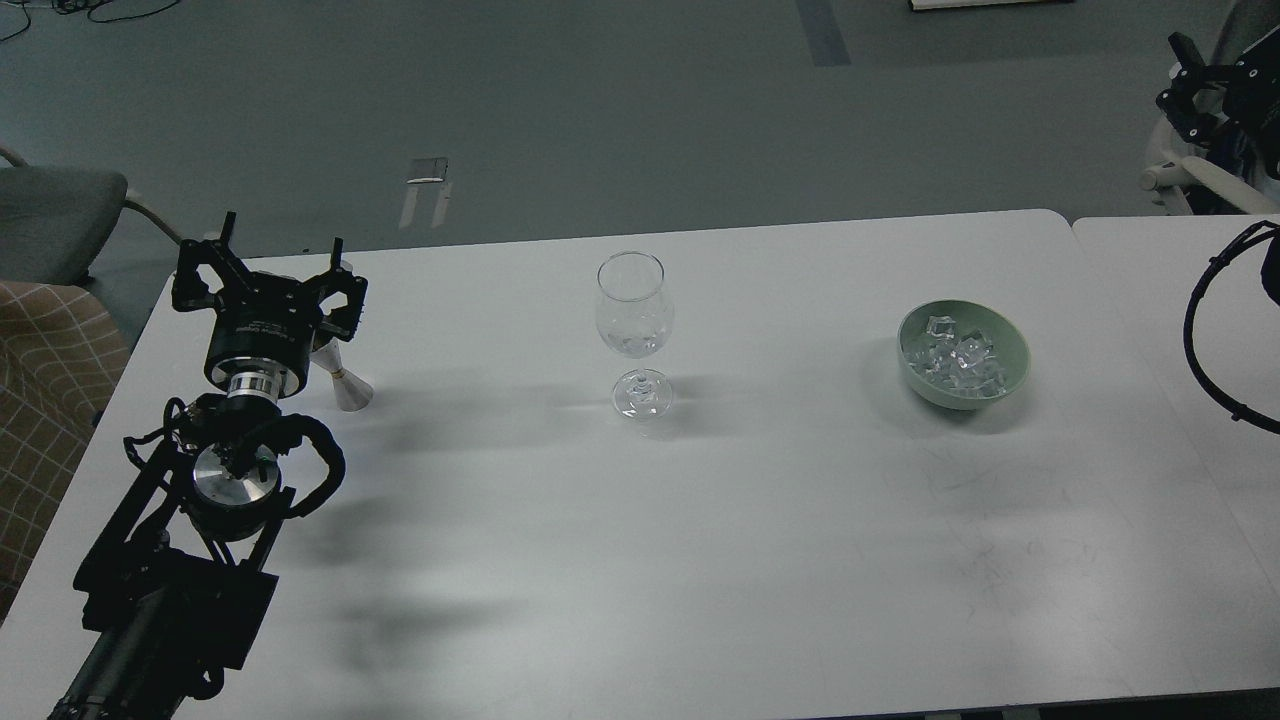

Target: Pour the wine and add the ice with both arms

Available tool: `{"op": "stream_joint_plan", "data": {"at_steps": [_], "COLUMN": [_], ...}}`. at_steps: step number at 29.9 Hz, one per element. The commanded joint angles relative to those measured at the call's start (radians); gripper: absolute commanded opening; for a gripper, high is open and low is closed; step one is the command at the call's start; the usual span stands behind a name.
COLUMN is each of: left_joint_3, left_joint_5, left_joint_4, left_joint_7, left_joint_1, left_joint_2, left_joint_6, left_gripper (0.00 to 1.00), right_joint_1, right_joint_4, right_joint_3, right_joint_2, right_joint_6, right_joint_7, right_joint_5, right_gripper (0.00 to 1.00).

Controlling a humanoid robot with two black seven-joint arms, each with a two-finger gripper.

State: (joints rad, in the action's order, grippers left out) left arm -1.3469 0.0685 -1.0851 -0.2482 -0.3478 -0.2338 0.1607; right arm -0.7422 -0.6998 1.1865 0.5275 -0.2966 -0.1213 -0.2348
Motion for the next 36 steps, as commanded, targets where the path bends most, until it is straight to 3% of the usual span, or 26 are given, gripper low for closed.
{"op": "stream_joint_plan", "data": {"at_steps": [1, 7, 13, 22, 26, 30, 36], "left_joint_3": [0.002, 0.005, 0.092, 0.1, 0.115, 0.121, 0.106], "left_joint_5": [0.01, 0.095, 0.141, 0.33, 0.37, 0.37, 0.358], "left_joint_4": [-0.006, 0.022, 0.05, 0.073, 0.082, 0.1, 0.097], "left_joint_7": [0.001, 0.003, 0.0, 0.0, 0.001, 0.001, -0.016], "left_joint_1": [-0.046, -0.129, -0.178, -0.209, -0.224, -0.238, -0.24], "left_joint_2": [-0.022, -0.032, -0.033, -0.036, -0.038, -0.021, -0.021], "left_joint_6": [-0.009, -0.113, -0.115, -0.118, -0.121, -0.159, -0.173], "left_gripper": [0.98, 0.98, 0.98, 0.98, 0.98, 0.98, 0.98], "right_joint_1": [0.024, 0.063, 0.07, 0.066, 0.072, 0.07, 0.06], "right_joint_4": [-0.024, -0.072, -0.073, -0.121, -0.2, -0.271, -0.32], "right_joint_3": [-0.007, -0.011, -0.01, -0.01, -0.015, -0.027, -0.057], "right_joint_2": [0.002, 0.011, 0.011, 0.046, 0.078, 0.085, 0.104], "right_joint_6": [-0.001, -0.001, 0.001, 0.013, 0.013, 0.048, 0.056], "right_joint_7": [-0.009, -0.014, -0.023, -0.023, -0.024, -0.026, -0.026], "right_joint_5": [-0.004, -0.095, -0.207, -0.457, -0.625, -0.99, -1.219], "right_gripper": [1.0, 1.0, 1.0, 1.0, 1.0, 1.0, 1.0]}}
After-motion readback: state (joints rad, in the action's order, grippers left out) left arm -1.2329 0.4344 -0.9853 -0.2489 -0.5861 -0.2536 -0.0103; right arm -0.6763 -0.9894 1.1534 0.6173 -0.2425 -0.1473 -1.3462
